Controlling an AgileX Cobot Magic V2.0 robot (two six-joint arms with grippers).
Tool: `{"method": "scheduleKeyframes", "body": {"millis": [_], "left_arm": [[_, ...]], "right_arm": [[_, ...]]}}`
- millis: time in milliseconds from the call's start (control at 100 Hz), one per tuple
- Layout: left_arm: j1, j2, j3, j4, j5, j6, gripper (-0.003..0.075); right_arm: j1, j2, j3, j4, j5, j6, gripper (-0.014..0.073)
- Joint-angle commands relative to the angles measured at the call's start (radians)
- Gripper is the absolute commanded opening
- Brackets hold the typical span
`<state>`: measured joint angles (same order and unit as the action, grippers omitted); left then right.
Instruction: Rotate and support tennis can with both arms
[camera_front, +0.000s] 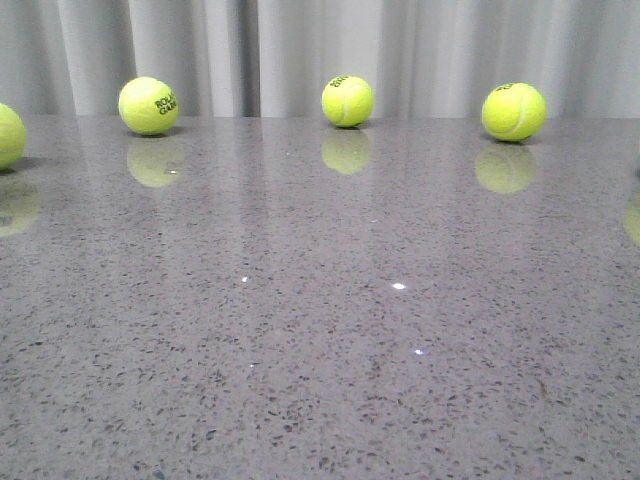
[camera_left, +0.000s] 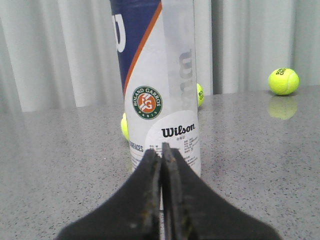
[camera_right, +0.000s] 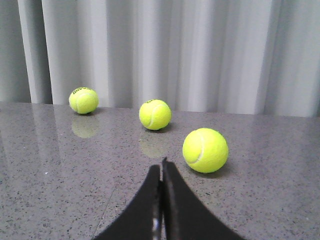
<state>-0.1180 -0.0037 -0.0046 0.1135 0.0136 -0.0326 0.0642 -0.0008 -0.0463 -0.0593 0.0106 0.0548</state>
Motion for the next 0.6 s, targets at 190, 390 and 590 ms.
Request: {"method": "scheduleKeyframes", "body": {"millis": [190, 390, 590], "left_arm": [[-0.01, -0.04, 0.047, -0.005, -0.077, -0.007, -0.0021], [-0.01, -0.04, 0.047, -0.005, -0.077, -0.007, -0.0021], [-0.01, -0.04, 0.047, -0.005, -0.077, -0.007, -0.0021]], "right_arm": [[0.002, -0.032, 0.054, 0.003, -0.165, 0.001, -0.0068], [0.002, -0.032, 0.054, 0.003, -0.179, 0.001, -0.0068], [0.002, -0.032, 0.054, 0.003, -0.179, 0.001, -0.0068]]}}
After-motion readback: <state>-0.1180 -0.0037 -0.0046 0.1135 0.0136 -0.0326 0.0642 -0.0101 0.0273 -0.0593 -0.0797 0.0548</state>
